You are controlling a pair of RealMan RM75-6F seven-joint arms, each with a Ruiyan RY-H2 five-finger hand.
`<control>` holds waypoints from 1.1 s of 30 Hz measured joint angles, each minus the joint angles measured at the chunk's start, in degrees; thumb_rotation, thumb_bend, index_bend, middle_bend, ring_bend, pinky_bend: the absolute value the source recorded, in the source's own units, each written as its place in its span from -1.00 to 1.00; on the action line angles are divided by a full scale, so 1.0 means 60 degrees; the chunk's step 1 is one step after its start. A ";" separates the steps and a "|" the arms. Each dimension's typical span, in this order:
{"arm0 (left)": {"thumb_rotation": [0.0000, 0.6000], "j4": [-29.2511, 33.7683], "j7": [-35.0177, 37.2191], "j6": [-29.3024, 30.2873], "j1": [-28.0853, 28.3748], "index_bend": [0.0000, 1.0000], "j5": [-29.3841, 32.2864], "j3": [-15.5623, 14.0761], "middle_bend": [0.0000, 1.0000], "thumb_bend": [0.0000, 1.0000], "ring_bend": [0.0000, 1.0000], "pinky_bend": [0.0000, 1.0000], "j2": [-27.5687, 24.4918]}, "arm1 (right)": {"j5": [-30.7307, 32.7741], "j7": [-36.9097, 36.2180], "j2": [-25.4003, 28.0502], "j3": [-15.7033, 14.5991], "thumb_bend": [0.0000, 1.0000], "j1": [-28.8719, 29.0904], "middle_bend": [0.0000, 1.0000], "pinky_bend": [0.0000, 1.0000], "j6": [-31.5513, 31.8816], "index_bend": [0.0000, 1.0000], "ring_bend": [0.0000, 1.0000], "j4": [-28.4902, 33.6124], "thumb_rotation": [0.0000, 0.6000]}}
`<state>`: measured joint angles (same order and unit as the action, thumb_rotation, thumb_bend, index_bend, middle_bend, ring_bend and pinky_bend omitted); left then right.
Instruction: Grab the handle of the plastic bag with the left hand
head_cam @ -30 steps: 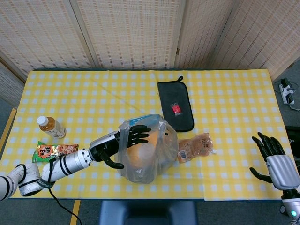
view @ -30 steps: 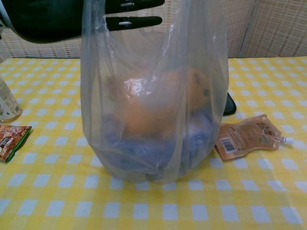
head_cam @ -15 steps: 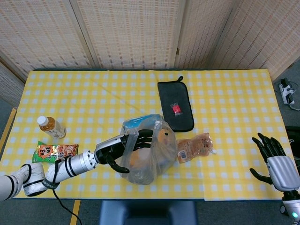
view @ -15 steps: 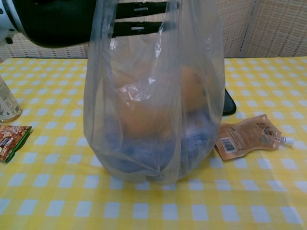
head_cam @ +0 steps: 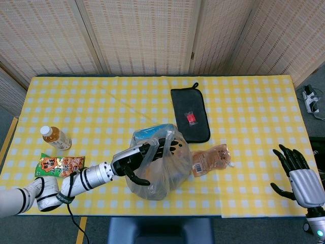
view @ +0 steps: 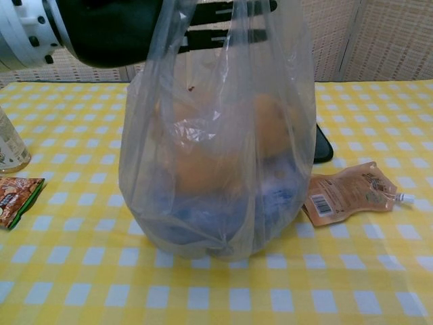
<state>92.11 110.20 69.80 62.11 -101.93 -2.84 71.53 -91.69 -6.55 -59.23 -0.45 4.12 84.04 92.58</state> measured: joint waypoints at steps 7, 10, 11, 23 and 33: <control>1.00 -0.0131 -0.0042 -0.0307 0.0166 -0.92 0.0187 0.0177 -0.93 -0.62 -1.00 -0.92 0.0269 | 0.0035 0.0000 -0.0011 -0.0035 -0.47 0.0102 -1.00 -1.00 -0.0281 -1.00 -1.00 -0.0024 1.00; 1.00 -0.0251 0.0061 -0.0339 0.0238 -0.92 0.0187 0.0242 -0.93 -0.62 -1.00 -0.92 0.0363 | 0.0077 -0.0016 -0.0004 -0.0019 -0.47 0.0118 -1.00 -1.00 -0.0287 -1.00 -1.00 -0.0027 1.00; 1.00 -0.0298 0.0117 -0.0340 0.0264 -0.92 0.0175 0.0259 -0.93 -0.62 -1.00 -0.91 0.0395 | 0.0096 -0.0033 0.0001 -0.0008 -0.47 0.0112 -1.00 -1.00 -0.0270 -1.00 -1.00 -0.0030 1.00; 1.00 -0.0466 0.0867 -0.0227 0.0568 -0.89 -0.0097 0.0316 -0.89 -0.63 -1.00 -0.88 0.0589 | 0.0147 -0.0159 0.0042 0.0018 -0.47 0.0077 -1.00 -1.00 -0.0204 -1.00 -1.00 -0.0075 1.00; 1.00 -0.0167 0.0854 -0.0195 0.0768 -0.89 -0.0180 0.0343 -0.89 -0.62 -1.00 -0.86 0.0548 | 0.0079 -0.0277 0.0090 0.0005 -0.47 0.0048 -1.00 -1.00 -0.0118 -1.00 -1.00 -0.0096 1.00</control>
<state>91.11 115.32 68.62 66.72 -103.02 -0.78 74.82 -91.21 -8.21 -58.69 -0.42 4.40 83.33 92.01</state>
